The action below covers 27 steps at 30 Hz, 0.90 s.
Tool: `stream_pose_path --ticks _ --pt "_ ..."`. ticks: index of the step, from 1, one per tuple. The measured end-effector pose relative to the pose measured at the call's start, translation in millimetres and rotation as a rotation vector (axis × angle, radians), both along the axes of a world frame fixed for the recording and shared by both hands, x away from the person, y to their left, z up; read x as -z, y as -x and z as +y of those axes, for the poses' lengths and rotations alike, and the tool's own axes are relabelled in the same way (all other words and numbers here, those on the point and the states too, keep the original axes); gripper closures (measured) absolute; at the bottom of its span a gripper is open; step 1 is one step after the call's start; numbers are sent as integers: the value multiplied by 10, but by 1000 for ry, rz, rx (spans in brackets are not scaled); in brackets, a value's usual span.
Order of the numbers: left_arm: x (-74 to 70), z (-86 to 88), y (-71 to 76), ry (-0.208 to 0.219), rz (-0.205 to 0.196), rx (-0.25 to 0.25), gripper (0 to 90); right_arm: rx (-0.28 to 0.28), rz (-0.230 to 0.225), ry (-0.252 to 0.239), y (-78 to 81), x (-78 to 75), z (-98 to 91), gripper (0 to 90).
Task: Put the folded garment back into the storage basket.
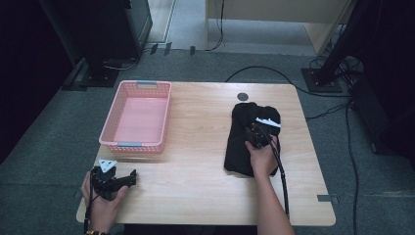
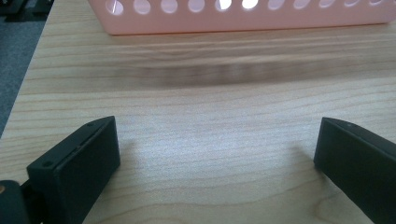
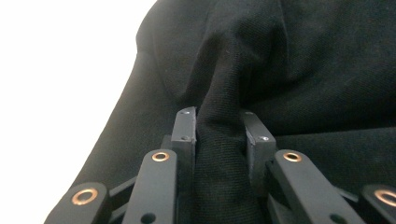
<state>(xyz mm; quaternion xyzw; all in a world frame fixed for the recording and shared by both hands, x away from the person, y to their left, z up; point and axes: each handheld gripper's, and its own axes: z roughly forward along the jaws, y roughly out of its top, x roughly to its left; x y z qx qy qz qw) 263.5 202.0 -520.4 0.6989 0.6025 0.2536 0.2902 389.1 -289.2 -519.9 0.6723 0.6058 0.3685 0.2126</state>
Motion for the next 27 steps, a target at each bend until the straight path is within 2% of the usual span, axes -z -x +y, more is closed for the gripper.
stream_pose_path --ticks 13,15,19,25,27 --pt "-1 0 0 0 0 0 1 -21 5 -30 -6 -4 -24 793" --pt "-1 0 0 0 0 -1 1 -23 2 -17 0 -17 -9 799" --pt "-1 0 -1 0 0 0 1 -15 -10 -37 19 -69 -30 803" --pt "0 0 -1 0 0 -1 1 -19 -51 15 45 -229 -35 805" --pt "-1 0 -1 0 0 -1 1 -22 -59 17 52 -290 -33 805"
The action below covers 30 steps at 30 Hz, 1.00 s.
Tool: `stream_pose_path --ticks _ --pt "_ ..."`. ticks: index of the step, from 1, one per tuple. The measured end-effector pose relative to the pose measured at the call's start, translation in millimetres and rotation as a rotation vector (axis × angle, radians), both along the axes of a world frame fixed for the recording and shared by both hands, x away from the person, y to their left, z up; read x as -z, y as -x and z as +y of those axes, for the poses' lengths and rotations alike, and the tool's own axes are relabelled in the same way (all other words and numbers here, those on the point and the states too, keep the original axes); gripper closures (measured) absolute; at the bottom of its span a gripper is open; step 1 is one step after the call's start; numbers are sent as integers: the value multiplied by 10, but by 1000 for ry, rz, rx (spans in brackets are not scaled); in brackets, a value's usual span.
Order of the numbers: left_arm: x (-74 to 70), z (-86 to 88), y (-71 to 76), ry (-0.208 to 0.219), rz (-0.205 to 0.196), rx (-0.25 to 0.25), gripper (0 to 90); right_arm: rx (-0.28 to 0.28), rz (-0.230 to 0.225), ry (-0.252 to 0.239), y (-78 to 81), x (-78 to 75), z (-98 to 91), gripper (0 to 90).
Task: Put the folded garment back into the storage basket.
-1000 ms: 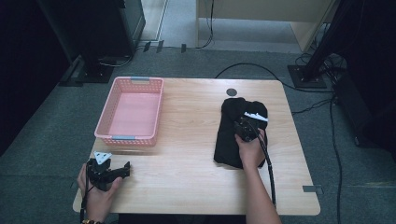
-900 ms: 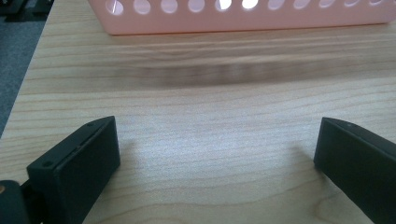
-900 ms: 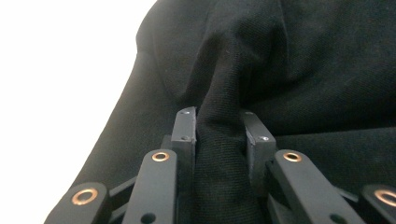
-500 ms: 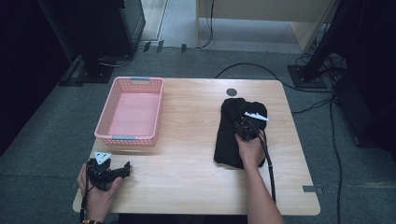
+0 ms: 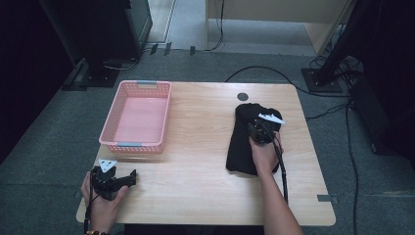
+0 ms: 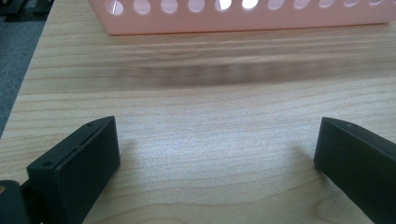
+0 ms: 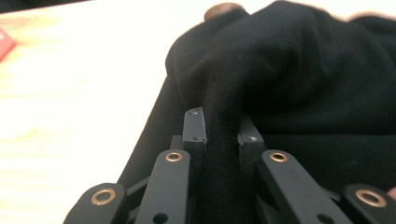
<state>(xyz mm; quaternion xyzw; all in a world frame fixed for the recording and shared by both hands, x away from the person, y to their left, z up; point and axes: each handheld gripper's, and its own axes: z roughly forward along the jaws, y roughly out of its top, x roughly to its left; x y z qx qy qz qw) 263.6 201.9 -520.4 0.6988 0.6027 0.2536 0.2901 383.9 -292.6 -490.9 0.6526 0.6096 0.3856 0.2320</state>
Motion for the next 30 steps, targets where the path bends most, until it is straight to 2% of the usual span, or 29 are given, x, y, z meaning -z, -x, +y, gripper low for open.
stream_pose_path --ticks 13,19,30 --pt "0 0 0 0 0 0 1 1 -11 46 -19 -263 29 801" --pt "0 0 0 0 0 0 1 -12 -12 51 -51 -406 123 801" --pt "0 0 0 0 0 0 1 -42 -53 55 -85 -597 299 801"
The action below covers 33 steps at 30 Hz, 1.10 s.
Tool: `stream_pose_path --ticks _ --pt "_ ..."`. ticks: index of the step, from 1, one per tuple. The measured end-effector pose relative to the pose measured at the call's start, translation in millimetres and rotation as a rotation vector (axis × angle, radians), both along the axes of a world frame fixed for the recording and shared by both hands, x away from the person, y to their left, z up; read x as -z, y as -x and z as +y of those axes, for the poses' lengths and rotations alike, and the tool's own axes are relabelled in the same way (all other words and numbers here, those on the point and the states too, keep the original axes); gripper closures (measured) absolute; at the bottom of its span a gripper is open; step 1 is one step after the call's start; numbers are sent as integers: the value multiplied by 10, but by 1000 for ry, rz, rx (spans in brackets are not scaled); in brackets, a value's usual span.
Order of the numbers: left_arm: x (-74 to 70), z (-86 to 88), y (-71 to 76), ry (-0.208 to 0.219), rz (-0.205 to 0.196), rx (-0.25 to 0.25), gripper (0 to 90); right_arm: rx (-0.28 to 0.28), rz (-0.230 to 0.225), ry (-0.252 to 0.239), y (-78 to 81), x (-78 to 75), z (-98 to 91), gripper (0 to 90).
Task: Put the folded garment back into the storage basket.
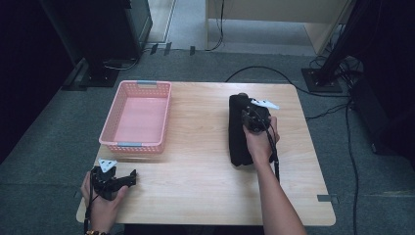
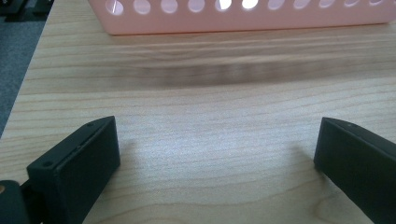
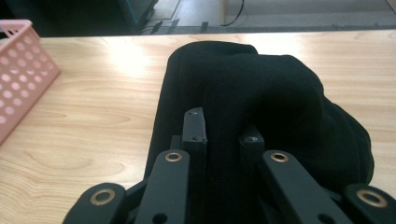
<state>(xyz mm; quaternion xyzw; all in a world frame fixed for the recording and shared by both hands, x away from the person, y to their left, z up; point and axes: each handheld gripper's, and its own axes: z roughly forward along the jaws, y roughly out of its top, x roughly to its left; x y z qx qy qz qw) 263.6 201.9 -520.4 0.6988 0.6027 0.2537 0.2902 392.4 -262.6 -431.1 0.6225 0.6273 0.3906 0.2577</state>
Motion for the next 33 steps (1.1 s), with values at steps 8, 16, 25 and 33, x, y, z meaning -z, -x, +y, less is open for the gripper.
stream_pose_path --ticks 8,16,25,33 --pt "0 1 0 -1 0 0 1 -16 -12 -5 -31 -101 105 801" --pt "0 1 0 -1 0 1 1 -36 -26 -4 -59 -186 224 801" --pt "0 1 0 0 0 0 1 -56 -36 -11 -89 -279 376 800" --pt "0 1 0 -1 0 1 1 -72 -45 -21 -121 -384 515 800"
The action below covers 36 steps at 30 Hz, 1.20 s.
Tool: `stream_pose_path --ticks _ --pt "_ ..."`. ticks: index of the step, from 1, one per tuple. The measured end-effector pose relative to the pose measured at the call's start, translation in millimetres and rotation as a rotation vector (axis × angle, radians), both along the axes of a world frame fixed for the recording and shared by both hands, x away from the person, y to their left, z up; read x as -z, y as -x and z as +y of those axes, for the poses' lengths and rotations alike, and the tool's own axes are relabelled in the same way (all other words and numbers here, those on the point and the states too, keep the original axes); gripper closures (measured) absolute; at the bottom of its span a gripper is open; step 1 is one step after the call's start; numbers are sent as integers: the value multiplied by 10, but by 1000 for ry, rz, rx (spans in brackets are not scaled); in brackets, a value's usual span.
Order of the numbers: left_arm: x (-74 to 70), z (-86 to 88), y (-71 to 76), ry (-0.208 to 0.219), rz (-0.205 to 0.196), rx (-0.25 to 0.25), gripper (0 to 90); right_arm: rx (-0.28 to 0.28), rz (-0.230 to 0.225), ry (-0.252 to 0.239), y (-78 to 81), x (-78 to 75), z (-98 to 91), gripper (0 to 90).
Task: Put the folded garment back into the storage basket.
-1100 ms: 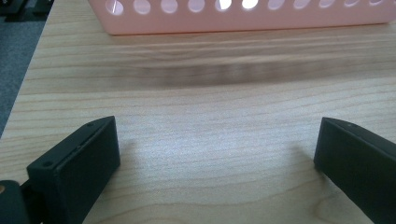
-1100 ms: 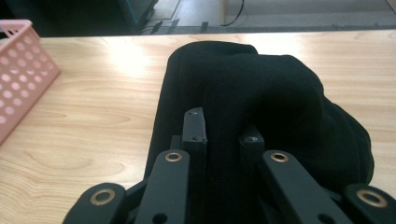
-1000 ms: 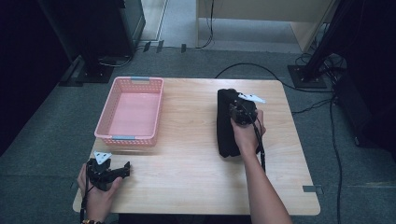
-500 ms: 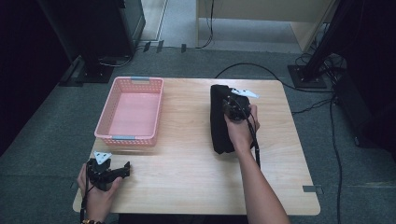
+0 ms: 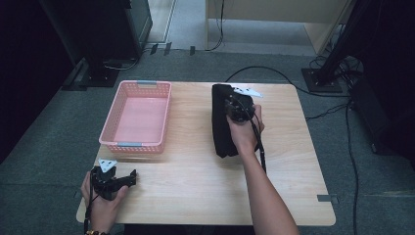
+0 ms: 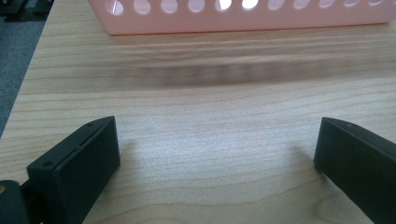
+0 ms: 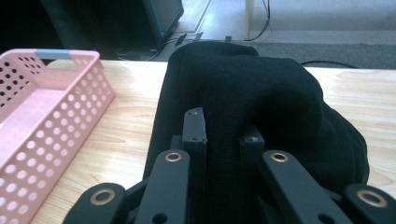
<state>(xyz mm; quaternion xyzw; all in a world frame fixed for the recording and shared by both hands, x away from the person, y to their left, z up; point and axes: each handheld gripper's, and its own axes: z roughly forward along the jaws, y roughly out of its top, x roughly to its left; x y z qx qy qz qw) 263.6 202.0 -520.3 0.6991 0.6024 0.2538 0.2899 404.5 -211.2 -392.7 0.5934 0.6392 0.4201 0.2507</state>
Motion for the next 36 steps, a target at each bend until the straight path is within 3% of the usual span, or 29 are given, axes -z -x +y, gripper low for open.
stream_pose_path --ticks 18,36 --pt "0 0 0 0 0 0 1 -46 -9 10 -91 -182 374 799" --pt "0 -1 0 0 -1 0 1 -47 -15 17 -178 -300 571 799"
